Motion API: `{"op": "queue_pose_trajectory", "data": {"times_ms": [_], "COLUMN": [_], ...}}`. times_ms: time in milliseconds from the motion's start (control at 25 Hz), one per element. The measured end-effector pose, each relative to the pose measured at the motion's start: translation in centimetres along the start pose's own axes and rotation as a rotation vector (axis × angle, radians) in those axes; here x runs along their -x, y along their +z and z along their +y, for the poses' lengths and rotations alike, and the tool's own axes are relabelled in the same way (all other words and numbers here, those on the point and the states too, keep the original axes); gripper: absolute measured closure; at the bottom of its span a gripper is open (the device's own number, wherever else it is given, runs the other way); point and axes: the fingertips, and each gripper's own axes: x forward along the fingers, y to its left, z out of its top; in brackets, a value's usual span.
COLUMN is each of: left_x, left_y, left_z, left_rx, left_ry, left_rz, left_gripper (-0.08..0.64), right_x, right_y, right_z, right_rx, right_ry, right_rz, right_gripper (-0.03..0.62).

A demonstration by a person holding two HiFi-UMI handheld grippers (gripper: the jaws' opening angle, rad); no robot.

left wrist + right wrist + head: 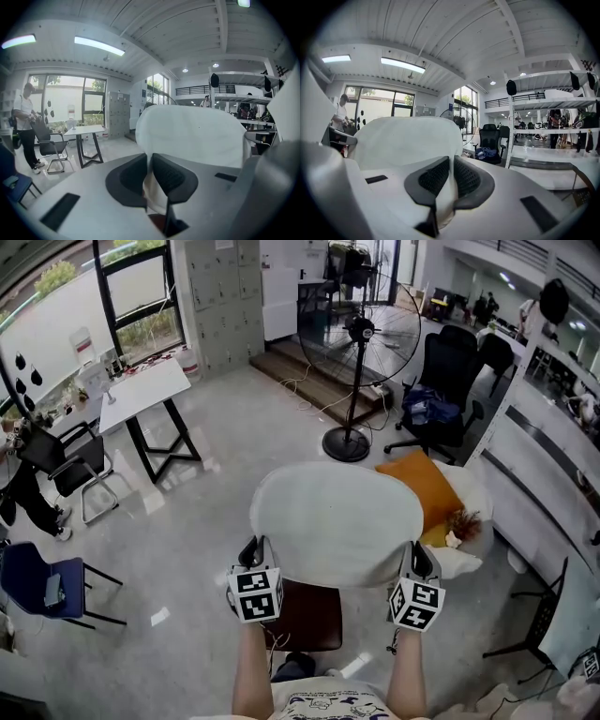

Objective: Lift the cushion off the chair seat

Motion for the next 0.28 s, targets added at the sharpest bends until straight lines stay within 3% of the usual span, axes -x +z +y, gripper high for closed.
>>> {"op": "queue_pose_trajectory", "data": {"times_ms": [280], "left_x": [0.00], "left_y": [0.23], "left_z": [0.64], "left_rx": [0.002], "left_ry": [0.005], "left_rz": [-0.008], "left_gripper": [0.505], "right_x": [-0.18], "right_y": [0.34], "right_z": [0.64], "right_rx": [0.011], "right_ry": [0.007], "right_rz": [-0.012], "right_gripper": [0.546]}}
